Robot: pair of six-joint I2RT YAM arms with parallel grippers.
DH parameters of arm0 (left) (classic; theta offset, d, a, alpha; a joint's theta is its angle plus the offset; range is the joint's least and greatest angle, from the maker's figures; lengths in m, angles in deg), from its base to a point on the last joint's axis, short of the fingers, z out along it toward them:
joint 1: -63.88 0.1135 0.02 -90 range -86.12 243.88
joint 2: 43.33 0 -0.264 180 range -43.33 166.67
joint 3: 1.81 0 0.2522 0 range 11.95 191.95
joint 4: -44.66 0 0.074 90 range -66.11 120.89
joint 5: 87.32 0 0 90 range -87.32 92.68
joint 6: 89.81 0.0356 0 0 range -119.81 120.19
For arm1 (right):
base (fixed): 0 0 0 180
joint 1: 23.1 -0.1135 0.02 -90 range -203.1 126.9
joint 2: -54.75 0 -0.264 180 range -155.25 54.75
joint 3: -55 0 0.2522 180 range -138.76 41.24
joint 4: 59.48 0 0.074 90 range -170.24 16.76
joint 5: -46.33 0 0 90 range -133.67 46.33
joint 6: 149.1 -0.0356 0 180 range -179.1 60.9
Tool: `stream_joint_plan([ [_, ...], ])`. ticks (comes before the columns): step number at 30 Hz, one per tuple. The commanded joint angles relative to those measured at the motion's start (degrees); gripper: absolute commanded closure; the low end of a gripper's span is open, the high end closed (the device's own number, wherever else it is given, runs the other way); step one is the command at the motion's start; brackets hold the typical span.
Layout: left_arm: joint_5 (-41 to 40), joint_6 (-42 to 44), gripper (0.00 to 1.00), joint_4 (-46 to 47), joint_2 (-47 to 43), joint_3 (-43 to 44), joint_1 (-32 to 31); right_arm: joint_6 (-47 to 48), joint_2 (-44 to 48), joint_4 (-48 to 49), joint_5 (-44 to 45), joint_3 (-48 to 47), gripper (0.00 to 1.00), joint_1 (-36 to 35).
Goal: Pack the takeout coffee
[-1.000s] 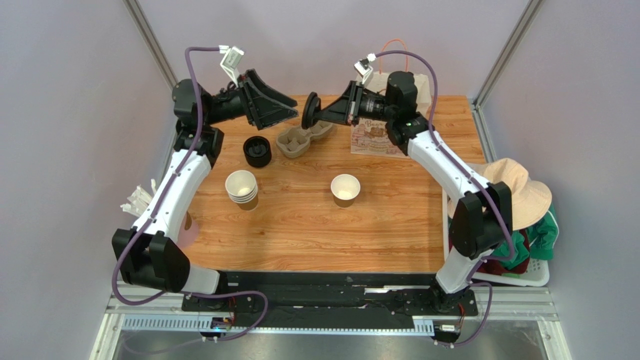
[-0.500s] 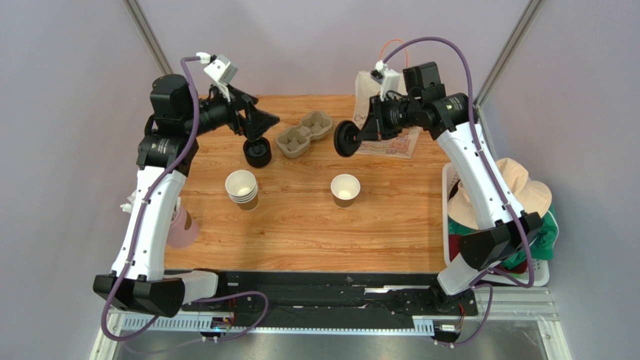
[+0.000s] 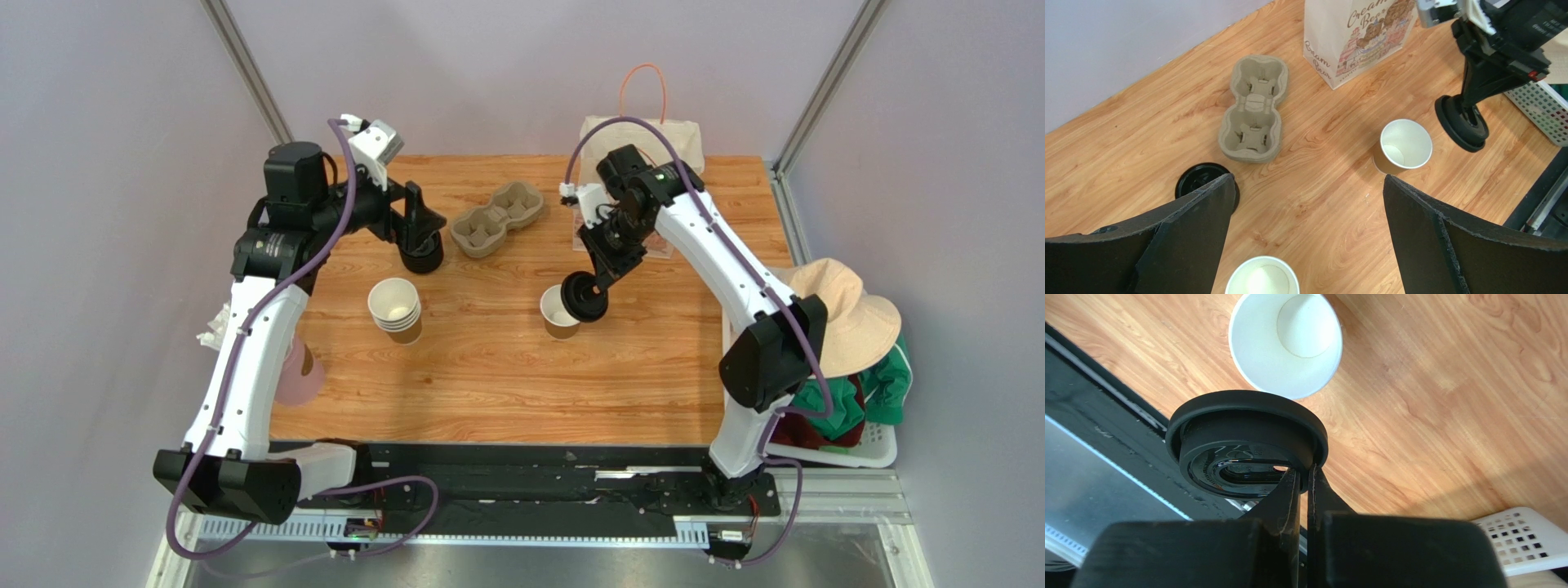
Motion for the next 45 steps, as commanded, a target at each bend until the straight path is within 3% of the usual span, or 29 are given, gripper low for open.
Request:
stream_joint_plan([
  [1, 0.1, 1.7, 0.02, 0.4, -1.4, 0.4, 0.4, 2.7, -4.5, -5.4, 6.4, -7.2, 1.00, -3.0],
  [4, 0.1, 1.9, 0.02, 0.4, -1.6, 0.0, 0.4, 3.6, -9.1, -8.9, 7.8, -13.4, 1.00, -4.7],
  [12, 0.8, 2.4, 0.03, 0.4, -2.0, -0.3, 0.4, 7.8, -12.6, -10.3, 9.3, -15.9, 1.00, -6.7],
  [23, 2.1, 1.8, 0.05, 0.2, -2.1, -0.1, 0.4, 15.9, -15.0, -18.3, 16.8, -16.5, 1.00, -9.3],
  [45, 3.4, 0.8, 0.05, 0.8, -2.3, -0.9, 0.4, 19.3, -16.5, -18.2, 23.5, -10.9, 1.00, -14.1],
])
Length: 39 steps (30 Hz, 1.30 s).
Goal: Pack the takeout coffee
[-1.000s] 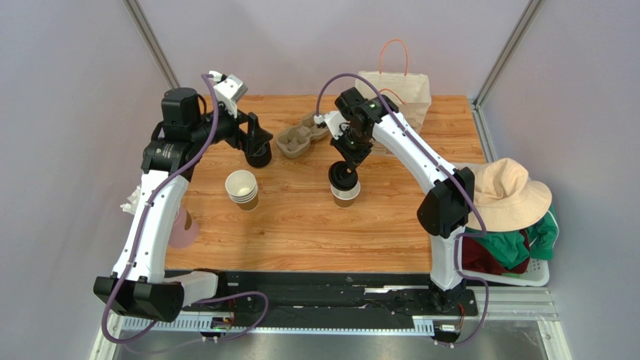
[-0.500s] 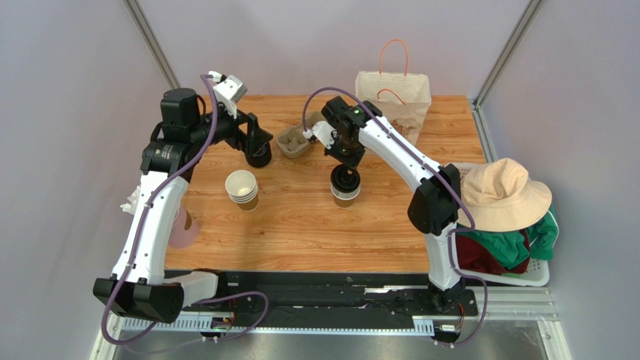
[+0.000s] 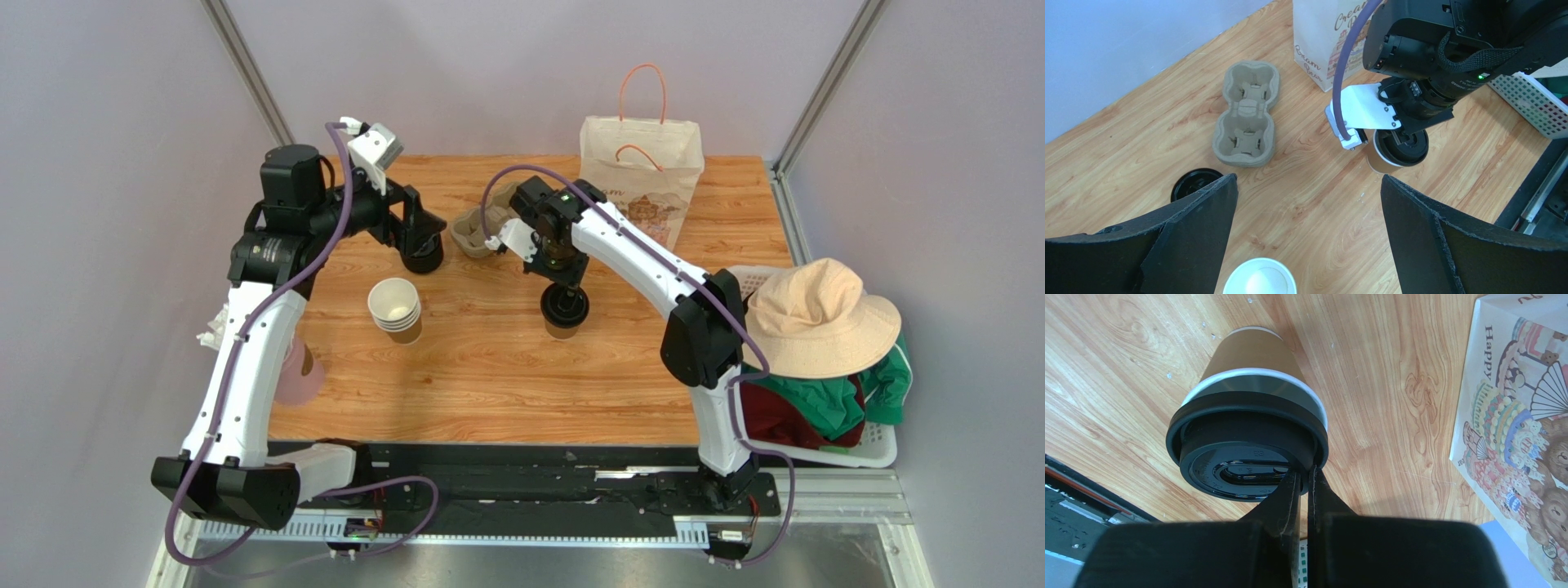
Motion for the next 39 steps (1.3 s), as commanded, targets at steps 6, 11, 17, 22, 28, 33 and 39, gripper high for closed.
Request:
stream_joint_plan([
  [6, 1.5, -0.5, 0.06, 1.3, -0.8, -0.4, 0.4, 2.1, -0.1, -18.1, 3.3, -0.3, 1.00, -0.2],
  [11, 1.6, -0.5, 0.06, 1.3, -0.9, -0.6, 0.4, 2.1, -1.1, -18.1, 3.2, -1.2, 1.00, -0.3],
  [17, 1.5, -0.5, 0.06, 1.4, -0.7, -0.8, 0.4, 2.0, -2.0, -18.2, 2.6, -2.5, 1.00, -0.5],
  [22, 1.9, -0.7, 0.06, 1.4, -0.5, -0.9, 0.4, 2.0, -2.6, -18.2, 2.5, -2.9, 0.99, -0.6],
  [28, 1.9, -0.7, 0.06, 1.5, -0.5, -1.0, 0.4, 1.6, -3.7, -18.2, 2.0, -4.2, 0.84, -0.7],
  [33, 1.9, -0.7, 0.06, 1.5, -0.5, -1.0, 0.4, 1.6, -4.3, -18.1, 2.0, -5.0, 0.81, -0.6],
  [39, 2.1, -0.8, 0.06, 1.6, -0.4, -1.1, 0.4, 1.2, -4.4, -18.2, 2.3, -6.6, 0.72, -0.7],
])
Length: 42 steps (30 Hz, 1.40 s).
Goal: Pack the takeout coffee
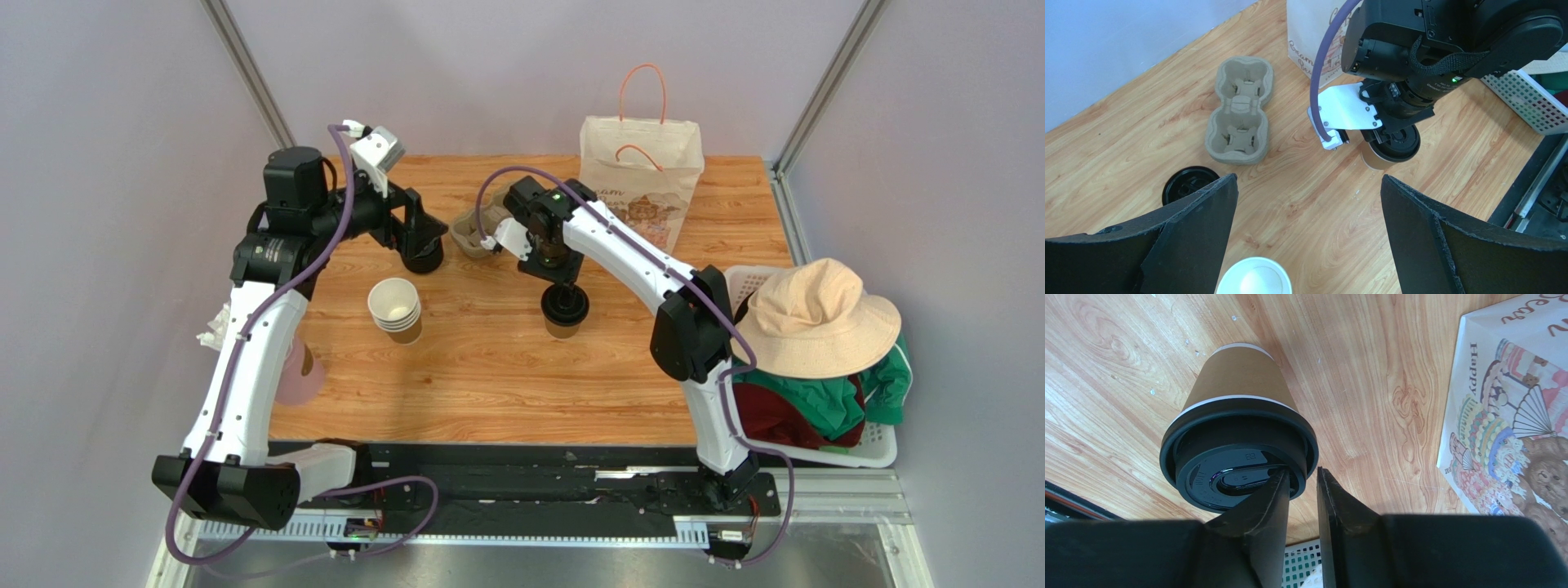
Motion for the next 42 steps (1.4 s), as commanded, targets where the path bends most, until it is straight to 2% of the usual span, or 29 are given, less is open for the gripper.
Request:
stream_joint_plan([
  [1, 1.2, -0.4, 0.06, 1.4, -0.3, 0.0, 0.4, 0.2, -0.4, -18.1, 0.0, -3.7, 0.69, -0.4],
  [6, 1.4, -0.4, 0.06, 1.4, -0.3, 0.0, 0.4, 0.2, 0.8, -18.2, 0.3, -5.1, 0.63, -0.5],
  [12, 2.1, -0.4, 0.05, 1.5, -0.3, -0.2, 0.4, -1.2, 4.0, -18.2, -1.0, -7.2, 0.40, -0.2],
  [13, 2.5, -0.3, 0.05, 1.5, -0.4, -0.3, 0.4, -1.3, 4.8, -18.1, -2.8, -7.2, 0.33, -0.1],
  [16, 3.8, -0.7, 0.02, 1.6, -0.1, -0.6, 0.3, -2.6, 8.6, -18.1, -6.5, -7.3, 0.26, 1.7],
  [20, 1.4, -0.2, 0.01, 1.3, 2.2, -0.5, -2.8, -5.3, 13.1, -16.1, -16.4, -6.1, 0.20, 7.7],
  [22, -0.2, 0.5, 0.01, 0.7, 4.4, 0.1, -6.8, -6.1, 16.8, -14.3, -22.3, -4.2, 0.20, 10.4],
  [28, -3.1, -0.5, 0.01, -0.4, 14.7, 3.9, -15.6, -9.7, 30.2, -1.3, -36.3, 13.6, 0.20, 22.4],
  [32, -3.3, -5.8, 0.01, -1.3, 24.0, 9.5, -18.2, -13.8, 38.0, 10.7, -41.6, 25.9, 0.20, 25.4],
  [37, -3.7, -9.0, 0.01, -4.4, 35.0, 15.7, -20.2, -18.9, 43.4, 18.9, -45.1, 38.0, 0.20, 27.5],
  [42, -4.2, -9.0, 0.01, -5.6, 39.1, 17.2, -22.4, -23.6, 47.1, 25.8, -46.2, 45.2, 0.20, 29.8],
])
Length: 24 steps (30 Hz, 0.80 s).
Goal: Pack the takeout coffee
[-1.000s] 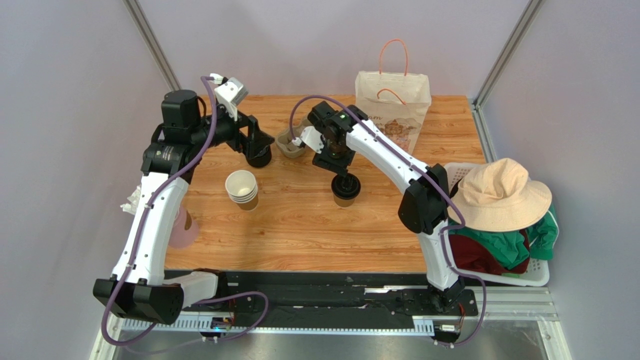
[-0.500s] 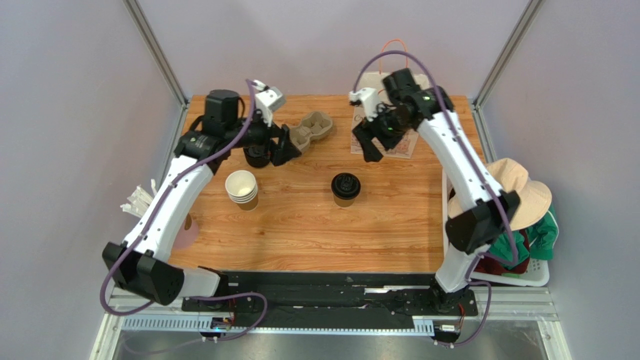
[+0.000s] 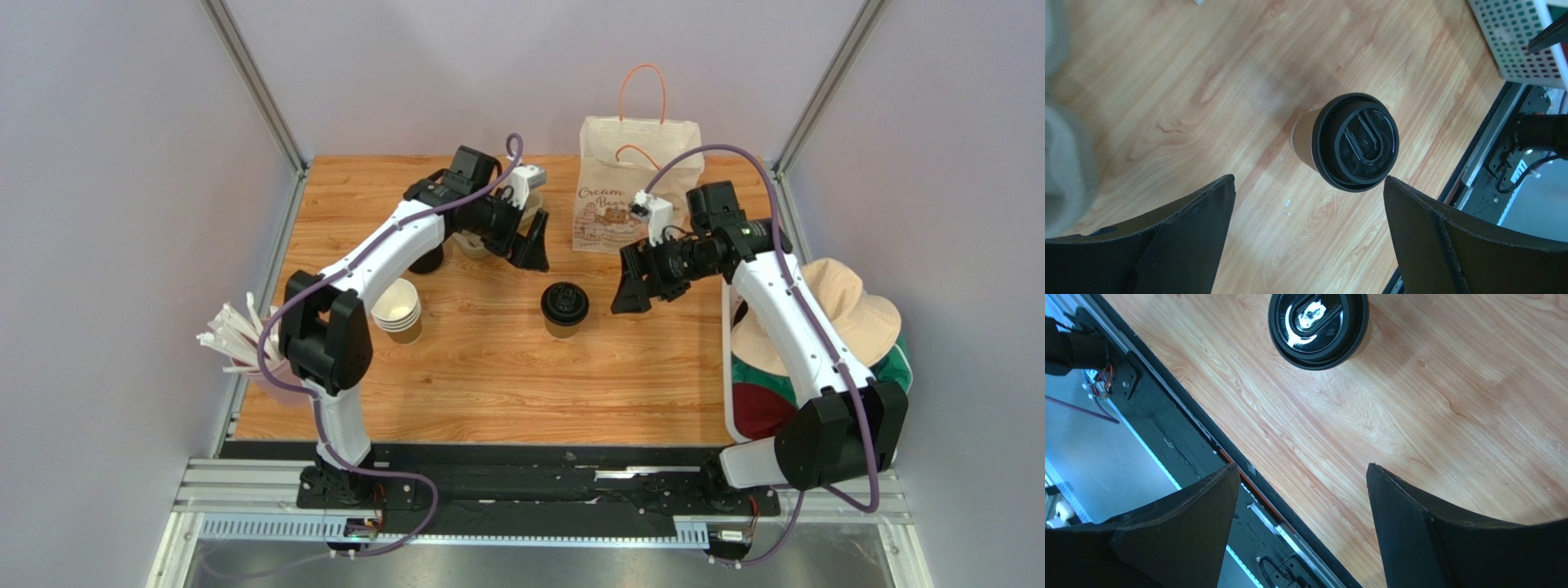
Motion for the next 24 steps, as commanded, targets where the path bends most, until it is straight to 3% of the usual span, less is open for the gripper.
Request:
stream_joint_plan([
  [1, 0.1, -1.4, 0.01, -2.2, 1.5, 2.7, -2.1, -7.3, 4.5, 11.4, -3.4, 5.3, 0.20, 2.9],
  [6, 1.6, -1.0, 0.01, -1.8, 1.8, 0.1, -2.7, -13.2, 4.2, 19.1, -3.8, 9.7, 0.21, 3.4],
  [11, 3.0, -0.6, 0.01, -1.2, 1.8, -1.8, -3.0, -19.6, -3.2, 21.8, -6.0, 8.5, 0.24, 3.4],
  [24, 1.3, -0.3, 0.01, 2.0, 0.9, -6.6, -3.3, -27.1, -9.5, 30.1, -4.7, 9.1, 0.31, -1.1],
])
